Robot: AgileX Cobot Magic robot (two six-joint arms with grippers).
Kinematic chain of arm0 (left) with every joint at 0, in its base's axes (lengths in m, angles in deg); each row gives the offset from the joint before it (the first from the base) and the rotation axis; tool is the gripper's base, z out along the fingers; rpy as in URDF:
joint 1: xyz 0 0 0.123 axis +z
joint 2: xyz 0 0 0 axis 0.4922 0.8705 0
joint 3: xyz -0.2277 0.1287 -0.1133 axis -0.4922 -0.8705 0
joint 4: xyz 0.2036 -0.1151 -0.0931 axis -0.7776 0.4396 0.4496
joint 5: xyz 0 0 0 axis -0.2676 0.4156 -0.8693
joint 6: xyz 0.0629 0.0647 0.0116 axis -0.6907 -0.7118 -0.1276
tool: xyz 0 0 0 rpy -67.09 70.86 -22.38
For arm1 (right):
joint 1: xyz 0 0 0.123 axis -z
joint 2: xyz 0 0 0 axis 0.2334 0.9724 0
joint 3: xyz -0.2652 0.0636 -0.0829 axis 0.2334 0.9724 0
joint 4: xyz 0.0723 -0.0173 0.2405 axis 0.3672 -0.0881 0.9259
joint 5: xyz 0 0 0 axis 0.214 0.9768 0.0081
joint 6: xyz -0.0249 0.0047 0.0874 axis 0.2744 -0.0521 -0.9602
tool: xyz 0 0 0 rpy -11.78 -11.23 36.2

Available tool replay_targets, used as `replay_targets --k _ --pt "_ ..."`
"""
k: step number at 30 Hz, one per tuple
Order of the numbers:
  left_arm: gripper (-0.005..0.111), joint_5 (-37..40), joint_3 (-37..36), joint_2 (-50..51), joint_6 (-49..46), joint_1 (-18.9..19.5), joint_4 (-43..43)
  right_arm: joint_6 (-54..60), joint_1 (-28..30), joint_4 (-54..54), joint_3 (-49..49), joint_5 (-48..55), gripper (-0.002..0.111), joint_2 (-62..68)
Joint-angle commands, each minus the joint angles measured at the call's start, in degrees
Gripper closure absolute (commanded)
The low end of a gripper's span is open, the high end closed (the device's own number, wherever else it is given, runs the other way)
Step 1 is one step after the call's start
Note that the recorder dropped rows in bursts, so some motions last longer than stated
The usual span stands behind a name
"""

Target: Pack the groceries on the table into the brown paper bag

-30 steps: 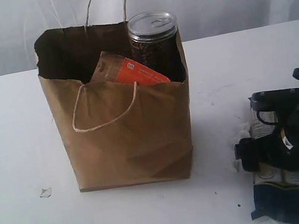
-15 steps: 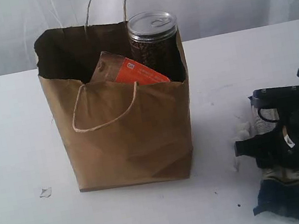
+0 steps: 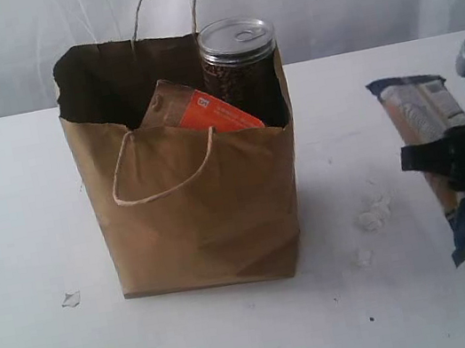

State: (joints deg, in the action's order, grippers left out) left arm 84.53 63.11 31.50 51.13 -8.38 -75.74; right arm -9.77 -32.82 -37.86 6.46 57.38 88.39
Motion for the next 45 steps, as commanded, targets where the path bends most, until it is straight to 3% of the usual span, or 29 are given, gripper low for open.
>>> replay_targets --k 1,8,22,26,34,45 --pt "0.107 0.2 -0.2 -0.3 -0.1 0.0 0.6 1.7 0.5 -3.5 -0.2 -4.3 0.108 -8.3" --pt "0.107 0.2 -0.2 -0.3 -0.1 0.0 0.6 16.6 0.5 -2.5 -2.1 -30.1 0.108 -17.6" --pt "0.107 0.2 -0.2 -0.3 -0.1 0.0 0.6 20.5 0.2 -1.5 -16.8 -52.0 0.108 -8.1" --pt "0.107 0.2 -0.2 -0.3 -0.1 0.0 0.6 18.4 -3.2 -1.7 -20.7 -57.8 0.108 -0.9" --pt "0.107 0.2 -0.2 -0.3 -0.1 0.0 0.6 20.2 -11.2 -5.6 -31.1 -60.8 0.108 14.1" --pt "0.107 0.2 -0.2 -0.3 -0.1 0.0 0.6 21.1 -16.3 -6.9 -41.3 -60.6 0.108 28.6"
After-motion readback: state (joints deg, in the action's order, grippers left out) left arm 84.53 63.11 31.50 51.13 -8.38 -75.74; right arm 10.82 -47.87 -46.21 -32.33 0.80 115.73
